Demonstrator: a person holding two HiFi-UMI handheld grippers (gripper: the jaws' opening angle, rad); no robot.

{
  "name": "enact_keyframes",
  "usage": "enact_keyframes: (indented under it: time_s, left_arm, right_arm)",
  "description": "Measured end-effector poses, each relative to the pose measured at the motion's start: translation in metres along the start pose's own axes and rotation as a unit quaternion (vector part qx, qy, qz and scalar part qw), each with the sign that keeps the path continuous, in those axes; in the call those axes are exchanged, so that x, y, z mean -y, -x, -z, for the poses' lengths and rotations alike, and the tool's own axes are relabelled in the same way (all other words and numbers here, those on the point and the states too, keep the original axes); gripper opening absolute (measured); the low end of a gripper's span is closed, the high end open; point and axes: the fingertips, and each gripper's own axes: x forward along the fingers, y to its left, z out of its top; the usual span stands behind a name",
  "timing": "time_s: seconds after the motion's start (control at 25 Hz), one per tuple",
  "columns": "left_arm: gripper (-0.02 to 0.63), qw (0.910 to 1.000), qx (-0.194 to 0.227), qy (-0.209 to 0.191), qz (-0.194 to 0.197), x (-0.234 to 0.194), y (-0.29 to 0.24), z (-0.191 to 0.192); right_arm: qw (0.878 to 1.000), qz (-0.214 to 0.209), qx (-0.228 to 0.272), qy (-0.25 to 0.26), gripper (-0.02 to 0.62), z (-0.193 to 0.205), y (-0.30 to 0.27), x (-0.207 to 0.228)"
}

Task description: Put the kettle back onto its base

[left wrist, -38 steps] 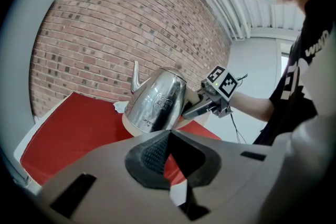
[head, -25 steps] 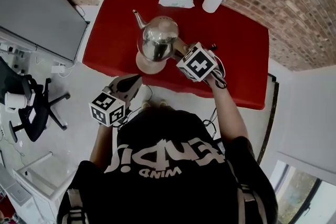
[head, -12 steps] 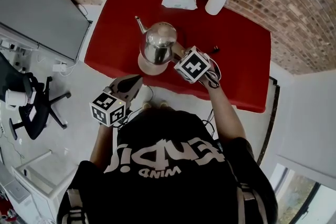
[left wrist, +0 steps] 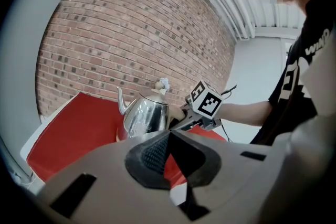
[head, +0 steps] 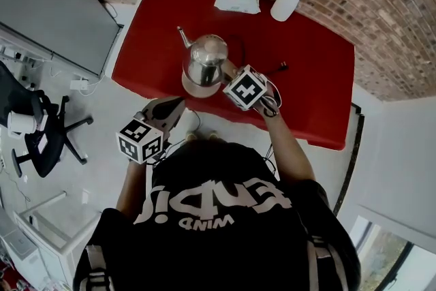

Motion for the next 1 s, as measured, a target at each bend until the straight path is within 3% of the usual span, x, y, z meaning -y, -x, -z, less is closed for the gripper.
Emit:
enact_keyframes:
  time_s: [1.0]
  left_arm:
    - [0.006, 1.0000, -0.002, 0.007, -0.006, -0.007, -0.001, 0.001]
  right_arm:
    - [1.000, 0.000, -0.015, -0.009, 0.067, 0.018, -0.039, -0.009]
